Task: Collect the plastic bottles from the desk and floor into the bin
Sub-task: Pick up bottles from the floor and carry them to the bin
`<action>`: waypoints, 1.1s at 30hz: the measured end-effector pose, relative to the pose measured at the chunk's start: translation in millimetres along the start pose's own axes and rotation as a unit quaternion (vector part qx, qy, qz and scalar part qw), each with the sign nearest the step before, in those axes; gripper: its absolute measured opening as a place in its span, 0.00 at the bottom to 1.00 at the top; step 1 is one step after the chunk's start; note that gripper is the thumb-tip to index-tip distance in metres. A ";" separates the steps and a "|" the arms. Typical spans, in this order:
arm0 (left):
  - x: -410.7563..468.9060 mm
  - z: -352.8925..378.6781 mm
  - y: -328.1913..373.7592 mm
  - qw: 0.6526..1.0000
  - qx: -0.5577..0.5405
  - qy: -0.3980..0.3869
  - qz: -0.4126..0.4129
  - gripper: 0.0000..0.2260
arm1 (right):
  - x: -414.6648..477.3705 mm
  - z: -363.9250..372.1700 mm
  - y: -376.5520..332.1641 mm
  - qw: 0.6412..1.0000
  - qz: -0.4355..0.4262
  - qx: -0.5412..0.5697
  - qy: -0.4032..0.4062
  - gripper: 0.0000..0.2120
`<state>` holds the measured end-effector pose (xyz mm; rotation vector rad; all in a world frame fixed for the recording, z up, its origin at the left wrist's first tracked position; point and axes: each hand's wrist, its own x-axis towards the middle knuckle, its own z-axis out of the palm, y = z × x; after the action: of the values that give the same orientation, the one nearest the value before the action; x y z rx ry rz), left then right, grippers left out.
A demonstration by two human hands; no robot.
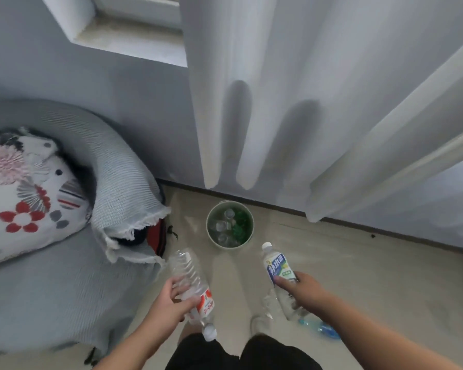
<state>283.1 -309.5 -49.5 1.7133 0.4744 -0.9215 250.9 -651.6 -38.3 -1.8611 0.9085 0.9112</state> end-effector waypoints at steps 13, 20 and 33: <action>224.7 -4.0 65.7 0.980 0.182 -0.073 0.029 0.32 | 158.2 53.7 -51.1 0.977 0.125 0.168 0.032 0.26; 375.3 41.9 34.2 0.978 0.185 0.014 0.093 0.32 | 328.8 77.5 -40.1 0.980 0.103 0.153 0.071 0.29; 543.7 82.0 -32.6 0.960 0.211 0.107 0.148 0.30 | 498.9 88.5 -58.4 0.997 0.013 -0.030 0.069 0.17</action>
<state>569.0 -445.8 -500.1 2.2165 0.1535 -0.6510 514.5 -665.5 -474.7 -1.9878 1.0001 0.8432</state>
